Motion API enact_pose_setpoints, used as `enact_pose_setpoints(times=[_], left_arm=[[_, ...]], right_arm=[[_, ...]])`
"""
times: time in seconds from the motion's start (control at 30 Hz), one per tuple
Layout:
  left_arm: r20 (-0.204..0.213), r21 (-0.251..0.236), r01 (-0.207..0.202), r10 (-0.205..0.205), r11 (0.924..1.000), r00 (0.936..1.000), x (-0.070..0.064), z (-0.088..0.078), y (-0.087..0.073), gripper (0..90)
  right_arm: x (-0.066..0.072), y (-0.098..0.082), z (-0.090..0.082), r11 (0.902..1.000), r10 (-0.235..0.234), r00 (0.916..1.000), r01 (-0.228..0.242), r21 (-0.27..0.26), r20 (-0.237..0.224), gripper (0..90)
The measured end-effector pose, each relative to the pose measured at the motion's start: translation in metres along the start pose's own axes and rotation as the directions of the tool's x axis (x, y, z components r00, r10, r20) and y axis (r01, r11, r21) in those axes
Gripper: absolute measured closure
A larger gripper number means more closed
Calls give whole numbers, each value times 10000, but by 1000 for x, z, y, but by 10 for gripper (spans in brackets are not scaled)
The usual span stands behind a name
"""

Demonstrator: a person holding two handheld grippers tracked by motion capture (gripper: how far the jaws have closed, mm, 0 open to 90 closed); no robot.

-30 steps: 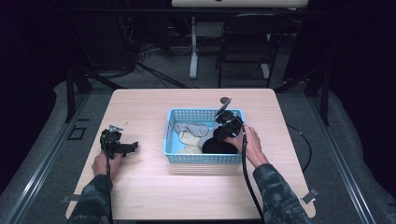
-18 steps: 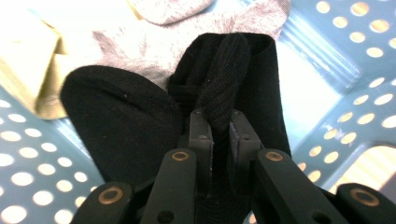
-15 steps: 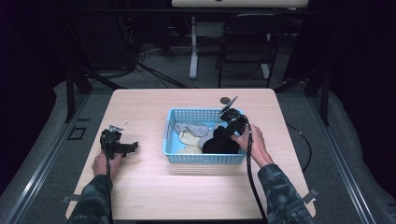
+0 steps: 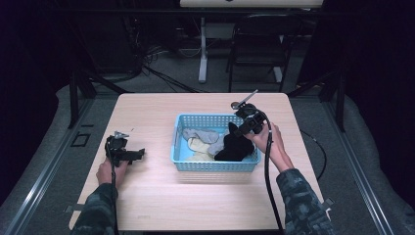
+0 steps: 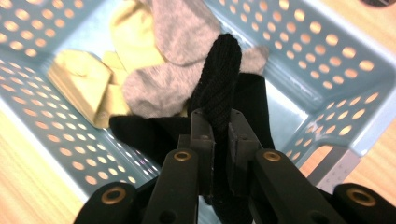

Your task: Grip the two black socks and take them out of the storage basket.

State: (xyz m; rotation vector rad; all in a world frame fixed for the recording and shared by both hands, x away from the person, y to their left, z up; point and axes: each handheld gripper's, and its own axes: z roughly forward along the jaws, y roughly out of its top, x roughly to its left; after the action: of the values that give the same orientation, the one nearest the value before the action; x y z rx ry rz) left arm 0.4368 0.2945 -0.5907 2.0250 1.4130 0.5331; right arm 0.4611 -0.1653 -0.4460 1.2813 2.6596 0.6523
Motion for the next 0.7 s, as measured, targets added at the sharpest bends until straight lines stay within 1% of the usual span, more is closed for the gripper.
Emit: enact_pose_setpoints(times=[0.07,0.13,0.17,0.2,0.37,0.47,0.5,0.6,0.63,0.7], left_arm=[[1,2,1,-1,10000,10000,0,0,0,2],[0,-3,5,-5,10000,10000,0,0,0,2],[0,2,2,-2,10000,10000,0,0,0,2],[0,1,0,0,10000,10000,0,0,0,2],[1,0,1,-1,10000,10000,0,0,0,2],[0,-2,13,-13,10000,10000,0,0,0,2],[2,1,-2,2,10000,10000,0,0,0,2],[0,1,0,0,10000,10000,0,0,0,2],[2,2,1,-1,10000,10000,0,0,0,2],[0,-1,2,-2,10000,10000,0,0,0,2]], right_arm=[[2,4,-7,9999,-108,9999,108,-126,-12,836],[3,7,-12,9995,-121,9999,119,-293,-61,836],[4,9,-15,9994,-197,9998,194,-293,-101,836],[5,11,-18,9991,-195,9998,193,-390,-55,836],[5,16,-26,9985,-315,9994,308,-456,-154,837],[7,19,-32,9975,-313,9994,302,-633,-172,837],[8,20,-33,9973,-251,9995,239,-693,-172,837],[9,22,-38,9974,-355,9993,349,-635,-95,836],[9,23,-39,9970,-340,9993,328,-706,-155,836],[9,25,-44,9961,-401,9991,393,-791,-94,837]])
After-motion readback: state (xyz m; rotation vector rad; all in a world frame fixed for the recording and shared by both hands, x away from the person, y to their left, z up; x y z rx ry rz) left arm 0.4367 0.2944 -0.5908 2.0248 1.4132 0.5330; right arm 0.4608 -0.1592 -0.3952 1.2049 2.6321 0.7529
